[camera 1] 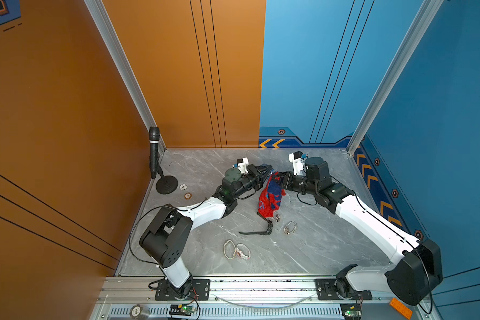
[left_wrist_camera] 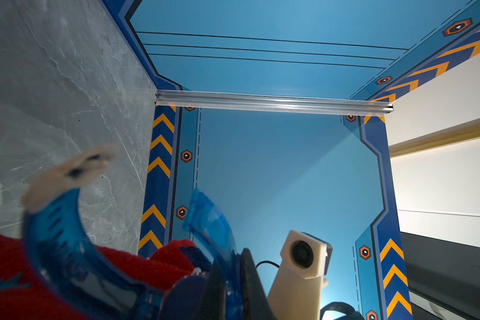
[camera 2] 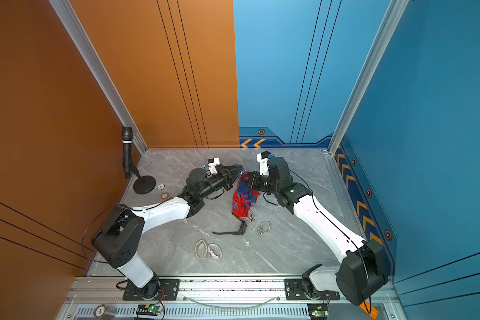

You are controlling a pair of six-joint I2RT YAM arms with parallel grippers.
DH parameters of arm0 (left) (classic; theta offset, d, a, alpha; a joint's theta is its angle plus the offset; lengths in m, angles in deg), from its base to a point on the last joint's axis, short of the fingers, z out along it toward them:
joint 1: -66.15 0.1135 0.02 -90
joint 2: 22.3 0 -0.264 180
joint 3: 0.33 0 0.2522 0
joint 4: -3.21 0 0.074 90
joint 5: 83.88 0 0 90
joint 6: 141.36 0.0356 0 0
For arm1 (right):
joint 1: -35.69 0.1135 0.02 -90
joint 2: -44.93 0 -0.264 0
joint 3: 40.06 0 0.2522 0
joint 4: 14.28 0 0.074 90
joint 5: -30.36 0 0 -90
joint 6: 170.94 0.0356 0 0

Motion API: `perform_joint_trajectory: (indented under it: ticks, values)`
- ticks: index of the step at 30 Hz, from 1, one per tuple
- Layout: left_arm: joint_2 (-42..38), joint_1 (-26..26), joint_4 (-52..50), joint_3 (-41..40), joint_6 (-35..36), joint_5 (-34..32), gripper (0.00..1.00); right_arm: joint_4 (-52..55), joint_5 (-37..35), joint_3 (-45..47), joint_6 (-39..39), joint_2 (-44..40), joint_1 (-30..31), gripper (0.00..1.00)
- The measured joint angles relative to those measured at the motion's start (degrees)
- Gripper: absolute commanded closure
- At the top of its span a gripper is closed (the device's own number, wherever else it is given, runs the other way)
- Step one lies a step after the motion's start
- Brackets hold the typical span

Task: Wipe the watch dial
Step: Wipe the dirt from the watch dial.

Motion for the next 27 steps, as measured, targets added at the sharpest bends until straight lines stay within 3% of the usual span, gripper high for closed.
perform_joint_trajectory:
  ticks: [14,27]
  values:
    - [0.0,0.1,0.7,-1.2,-2.8,0.0,1.00,-1.9,-0.4,4.7,-0.2,3.1,-3.0,1.00]
    - [0.0,-0.1,4.2,-1.2,-3.4,0.9,1.00,2.6,-2.1,1.9,-0.7,1.1,-1.7,1.00]
